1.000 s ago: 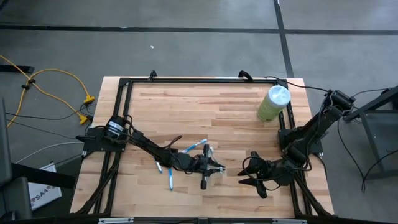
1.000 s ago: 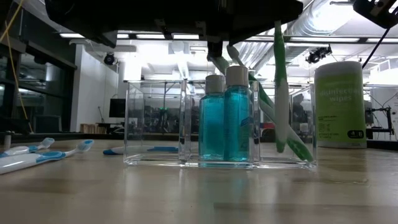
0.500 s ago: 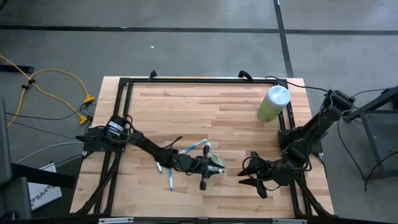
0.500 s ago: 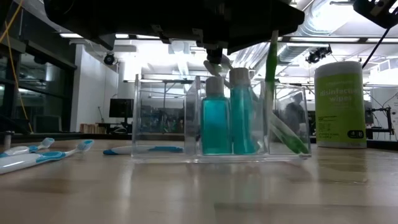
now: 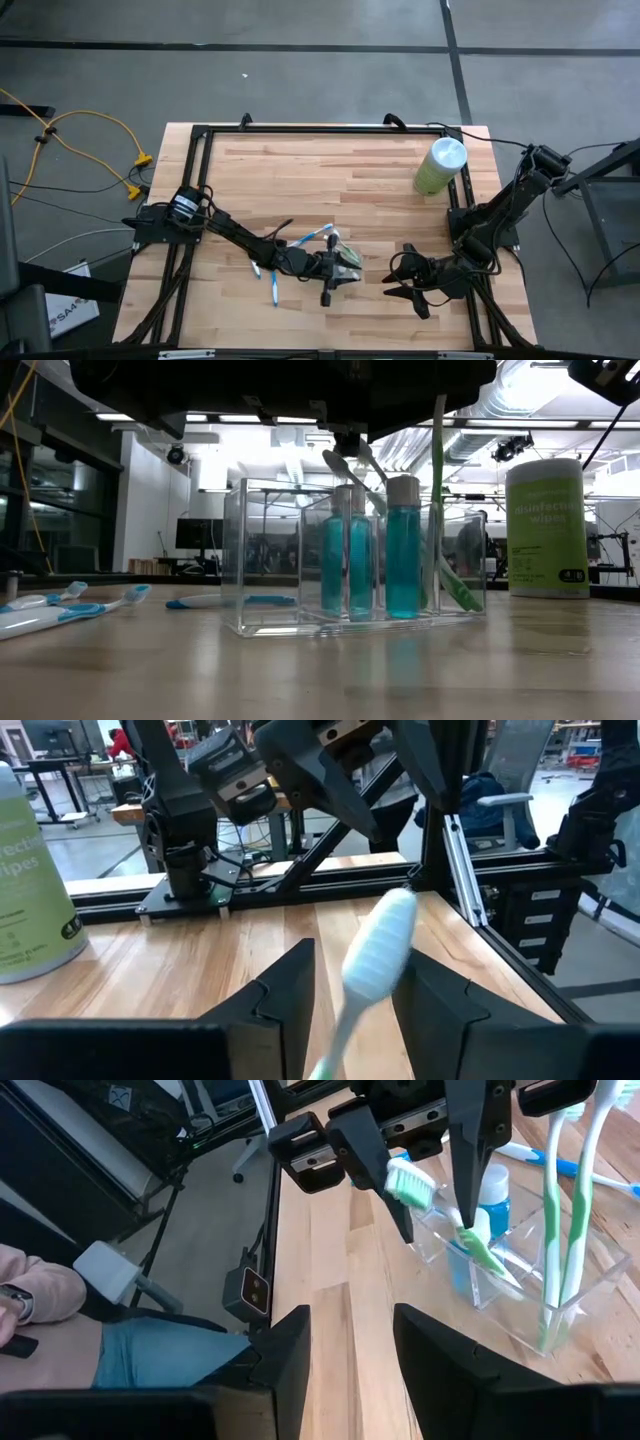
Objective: Pick & Place toothbrushing station
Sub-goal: Put the green toothbrush into the transparent organizer
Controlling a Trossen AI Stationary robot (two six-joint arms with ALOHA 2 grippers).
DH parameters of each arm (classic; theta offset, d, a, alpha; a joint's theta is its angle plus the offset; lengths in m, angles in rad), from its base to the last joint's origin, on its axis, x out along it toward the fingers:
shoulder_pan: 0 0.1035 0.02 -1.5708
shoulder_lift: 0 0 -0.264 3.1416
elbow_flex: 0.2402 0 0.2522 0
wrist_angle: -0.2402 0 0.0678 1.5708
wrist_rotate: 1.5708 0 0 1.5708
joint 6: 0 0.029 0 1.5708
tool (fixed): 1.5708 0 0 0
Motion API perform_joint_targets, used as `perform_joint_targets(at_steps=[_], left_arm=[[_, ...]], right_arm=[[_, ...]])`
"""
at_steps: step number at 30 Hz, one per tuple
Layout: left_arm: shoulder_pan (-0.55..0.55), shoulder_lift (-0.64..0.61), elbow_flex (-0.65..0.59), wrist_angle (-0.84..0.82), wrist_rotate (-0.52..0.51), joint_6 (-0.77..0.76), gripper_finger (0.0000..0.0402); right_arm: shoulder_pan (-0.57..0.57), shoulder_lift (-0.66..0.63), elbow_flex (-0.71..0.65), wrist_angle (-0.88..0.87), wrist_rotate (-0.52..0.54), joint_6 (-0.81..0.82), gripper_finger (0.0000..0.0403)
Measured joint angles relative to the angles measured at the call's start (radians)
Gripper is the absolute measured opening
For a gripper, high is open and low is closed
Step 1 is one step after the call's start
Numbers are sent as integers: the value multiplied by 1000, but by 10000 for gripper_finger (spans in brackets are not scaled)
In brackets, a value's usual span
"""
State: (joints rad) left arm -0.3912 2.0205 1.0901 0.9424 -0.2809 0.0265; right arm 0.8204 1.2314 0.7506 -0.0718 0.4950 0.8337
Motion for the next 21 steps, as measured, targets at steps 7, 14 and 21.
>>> perform_joint_targets(at_steps=[7, 14, 21], left_arm=[[0, 0, 0, 0, 27, -3, 125], [0, -1, 0, 1, 28, 18, 125], [4, -2, 0, 1, 57, 26, 125]], right_arm=[[0, 0, 0, 0, -1, 0, 136], [2, 0, 0, 0, -6, 0, 136], [21, 0, 0, 0, -2, 0, 136]])
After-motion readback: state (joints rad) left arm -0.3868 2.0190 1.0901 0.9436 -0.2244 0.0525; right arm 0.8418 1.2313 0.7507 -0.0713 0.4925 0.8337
